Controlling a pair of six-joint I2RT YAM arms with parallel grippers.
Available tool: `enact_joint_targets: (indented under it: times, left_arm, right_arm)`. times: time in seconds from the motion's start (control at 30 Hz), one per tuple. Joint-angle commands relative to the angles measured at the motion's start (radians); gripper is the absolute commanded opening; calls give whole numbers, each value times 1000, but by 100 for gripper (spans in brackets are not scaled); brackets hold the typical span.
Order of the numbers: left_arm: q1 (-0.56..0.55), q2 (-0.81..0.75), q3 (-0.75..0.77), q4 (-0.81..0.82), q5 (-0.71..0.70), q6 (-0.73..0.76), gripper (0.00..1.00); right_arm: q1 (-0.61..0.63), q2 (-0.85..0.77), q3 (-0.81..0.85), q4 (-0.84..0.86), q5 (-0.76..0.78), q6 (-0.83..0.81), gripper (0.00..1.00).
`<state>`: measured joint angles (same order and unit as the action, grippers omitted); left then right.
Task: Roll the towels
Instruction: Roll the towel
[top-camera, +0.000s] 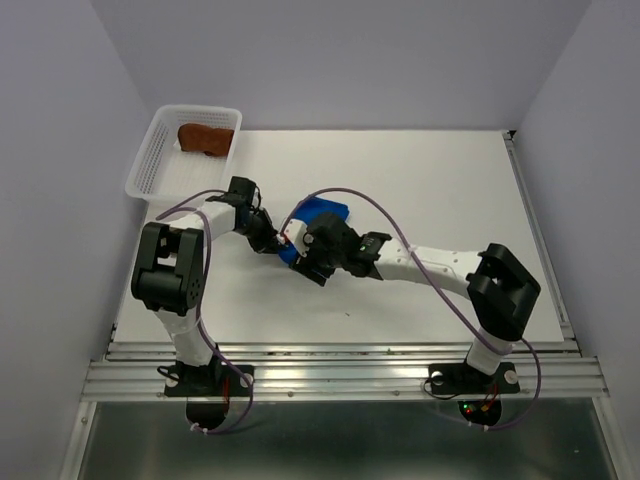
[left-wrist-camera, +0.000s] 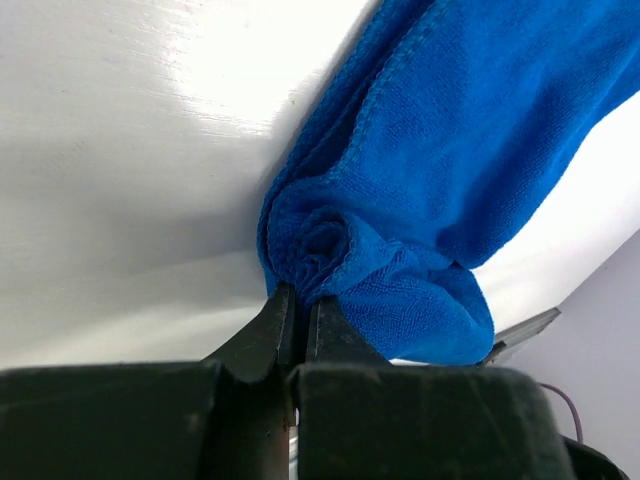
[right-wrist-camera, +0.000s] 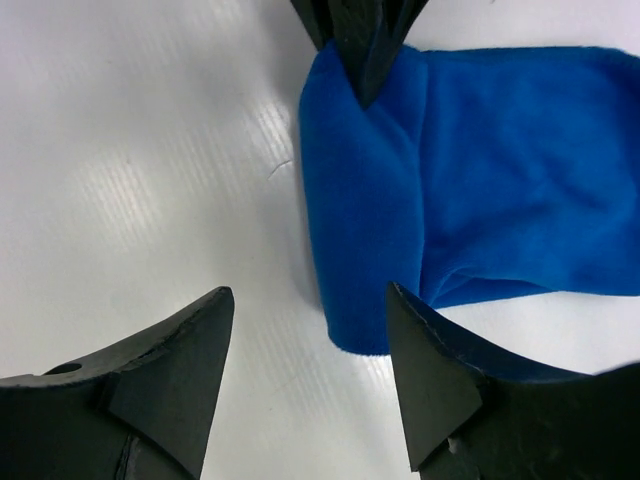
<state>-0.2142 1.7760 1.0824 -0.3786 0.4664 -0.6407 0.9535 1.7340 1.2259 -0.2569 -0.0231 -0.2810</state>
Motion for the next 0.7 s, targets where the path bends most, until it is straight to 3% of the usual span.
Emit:
enact_joint_targets:
  times: [0.0, 0.1, 0.23, 0.47, 0.53, 0.57, 0.6, 0.63, 0.67]
  left_arm:
    - [1, 23, 43, -77, 73, 12, 0]
    - [-1, 25, 50, -72, 78, 0, 0]
    - [4, 36, 56, -80, 84, -4, 0]
    - [27, 51, 33, -40, 164, -20, 0]
    - [29, 49, 40, -42, 161, -22, 0]
    - [29, 43, 45, -46, 156, -17, 0]
    - [29, 34, 57, -57, 147, -7, 0]
    - [29, 27, 60, -57, 146, 1, 0]
    - [30, 19, 60, -57, 141, 4, 5]
  right_arm:
    - [43, 18, -28, 154, 182, -124, 67]
    - [73, 59, -35, 154, 233, -158, 68]
    - [99, 156, -23, 154, 435, -170, 65]
    - [108, 206, -39, 143, 494, -150, 59]
    - [108, 217, -39, 157, 514, -147, 42]
    - [108, 225, -39, 160, 519, -138, 23]
    - [108, 226, -36, 168, 522, -129, 11]
    - [108, 225, -36, 173, 520, -120, 2]
    - [108, 222, -31, 173, 514, -100, 1]
